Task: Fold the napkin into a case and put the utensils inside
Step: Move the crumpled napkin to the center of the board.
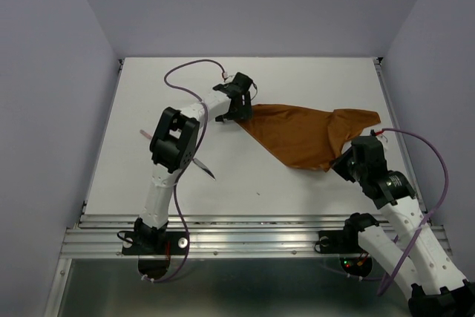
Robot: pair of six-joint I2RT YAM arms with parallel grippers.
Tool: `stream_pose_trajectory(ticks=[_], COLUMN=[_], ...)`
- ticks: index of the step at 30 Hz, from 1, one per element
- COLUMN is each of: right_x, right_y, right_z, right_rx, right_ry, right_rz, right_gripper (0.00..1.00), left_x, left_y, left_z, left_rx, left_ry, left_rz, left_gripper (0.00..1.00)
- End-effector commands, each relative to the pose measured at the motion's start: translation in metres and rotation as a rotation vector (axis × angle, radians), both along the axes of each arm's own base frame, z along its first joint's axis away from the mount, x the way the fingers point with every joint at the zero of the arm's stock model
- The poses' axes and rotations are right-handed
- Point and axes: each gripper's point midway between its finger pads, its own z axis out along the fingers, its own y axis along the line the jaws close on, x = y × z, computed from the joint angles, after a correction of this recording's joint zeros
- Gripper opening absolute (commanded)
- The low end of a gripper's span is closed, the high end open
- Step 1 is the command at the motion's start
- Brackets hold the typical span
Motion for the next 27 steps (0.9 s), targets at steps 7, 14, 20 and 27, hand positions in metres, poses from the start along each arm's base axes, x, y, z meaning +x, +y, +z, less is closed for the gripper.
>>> stream_pose_trajectory(ticks=[7,14,20,27], right_x=[0.008,0.010,0.010,0.011], right_y=[-0.001,0.001,0.001,0.002], right_z=[0.005,0.005,0.003,0.003], right_rx=[-0.003,-0.001,0.003,0.007], right_ry=[-0.030,-0.029,-0.028,-0.030], right_rz=[-0.006,-0.001,-0.001,0.004], right_gripper=[0.03,0.03,0.03,0.03], left_x=[0.010,0.003,-0.001,-0.014], left_y=[-0.021,-0.032,-0.036,-0.023], left_z=[-0.010,-0.010,0.036,0.100], left_rx=[-0.020,-0.046,-0.119,-0.168], left_ry=[0.009,0.018,-0.043,-0.143], left_rz=[-0.044,-0.069,-0.074,-0.068], left_gripper=[0.67,0.34,0.00,0.00])
